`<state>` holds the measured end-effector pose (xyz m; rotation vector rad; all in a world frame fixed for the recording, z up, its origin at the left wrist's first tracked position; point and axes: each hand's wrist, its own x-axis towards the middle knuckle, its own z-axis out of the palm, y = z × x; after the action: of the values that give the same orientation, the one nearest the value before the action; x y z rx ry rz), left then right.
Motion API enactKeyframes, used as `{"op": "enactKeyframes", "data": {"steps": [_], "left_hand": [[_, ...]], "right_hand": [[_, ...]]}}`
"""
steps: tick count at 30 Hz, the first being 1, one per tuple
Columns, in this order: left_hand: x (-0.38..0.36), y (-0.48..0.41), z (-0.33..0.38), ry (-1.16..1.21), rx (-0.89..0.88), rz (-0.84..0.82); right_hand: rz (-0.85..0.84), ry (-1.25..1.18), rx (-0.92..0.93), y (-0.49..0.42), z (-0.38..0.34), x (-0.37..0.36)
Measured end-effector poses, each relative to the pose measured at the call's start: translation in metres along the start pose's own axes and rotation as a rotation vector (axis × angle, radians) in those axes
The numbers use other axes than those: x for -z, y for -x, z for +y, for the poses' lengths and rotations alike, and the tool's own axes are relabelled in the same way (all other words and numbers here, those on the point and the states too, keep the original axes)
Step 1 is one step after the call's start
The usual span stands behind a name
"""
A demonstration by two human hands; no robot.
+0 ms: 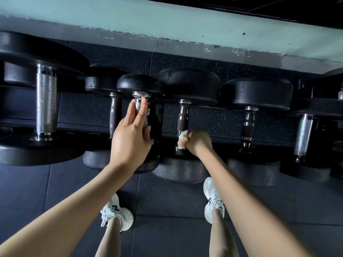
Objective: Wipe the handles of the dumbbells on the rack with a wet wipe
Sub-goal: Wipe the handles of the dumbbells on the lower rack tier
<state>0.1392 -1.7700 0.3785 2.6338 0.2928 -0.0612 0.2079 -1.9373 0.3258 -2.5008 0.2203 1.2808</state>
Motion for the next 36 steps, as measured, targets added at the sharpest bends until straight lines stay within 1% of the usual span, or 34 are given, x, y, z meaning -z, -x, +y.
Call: {"op": "enactKeyframes", "data": {"steps": [1,2,6,8,10,11,13,14,15,16,18,19,20,22,24,27,29,31,33,36], "left_hand": [[0.0,0.0,0.0,0.002,0.003,0.006],[0.0,0.0,0.0,0.005,0.006,0.013],[-0.001,0.001,-0.001,0.026,0.014,0.015],[-0.002,0.001,-0.001,0.035,0.037,0.006],[0.0,0.001,-0.002,0.027,0.027,0.025],[0.002,0.001,-0.001,-0.008,-0.003,0.075],[0.007,0.007,0.008,-0.061,-0.072,0.244],[0.008,0.012,0.017,-0.024,-0.088,0.302],[0.008,0.017,0.031,0.056,-0.091,0.299],[0.006,0.021,0.046,0.16,-0.078,0.24],[-0.008,0.022,0.069,0.348,0.037,0.055],[-0.018,0.019,0.075,0.421,0.124,-0.008],[-0.028,0.014,0.078,0.469,0.206,-0.025],[-0.046,0.001,0.079,0.507,0.346,0.017],[-0.058,-0.008,0.079,0.507,0.447,0.058],[-0.07,-0.014,0.082,0.542,0.571,0.09],[-0.074,-0.016,0.083,0.581,0.628,0.09],[-0.078,-0.019,0.082,0.6,0.629,0.081],[-0.081,-0.023,0.081,0.559,0.585,0.061],[-0.089,-0.028,0.079,0.484,0.528,-0.001]], "right_hand": [[0.051,0.007,-0.01,0.003,-0.003,-0.001],[0.093,-0.036,-0.024,0.003,-0.003,-0.003],[0.251,-0.399,-0.092,-0.002,0.0,-0.006],[0.281,-0.581,-0.114,-0.003,-0.006,-0.008],[0.314,-0.774,-0.062,-0.001,-0.008,-0.01],[0.335,-0.819,-0.011,0.0,-0.006,-0.01],[0.417,-0.824,0.11,0.002,-0.002,-0.008],[0.462,-0.795,0.158,0.002,0.0,-0.005],[0.504,-0.725,0.182,0.003,0.002,-0.003],[0.541,-0.648,0.196,0.004,0.003,-0.001],[0.545,-0.59,0.216,0.009,0.005,0.002],[0.533,-0.601,0.209,0.013,0.005,0.004],[0.527,-0.626,0.179,0.012,0.007,0.003],[0.548,-0.612,0.139,0.009,0.013,0.003],[0.585,-0.581,0.137,0.005,0.015,0.002],[0.632,-0.666,0.256,0.0,0.011,0.002],[0.583,-0.671,0.377,-0.003,0.007,0.001],[0.463,-0.612,0.445,-0.002,0.005,0.001],[0.36,-0.573,0.428,-0.001,0.008,0.002],[0.206,-0.787,0.343,0.0,0.015,0.008]]}}
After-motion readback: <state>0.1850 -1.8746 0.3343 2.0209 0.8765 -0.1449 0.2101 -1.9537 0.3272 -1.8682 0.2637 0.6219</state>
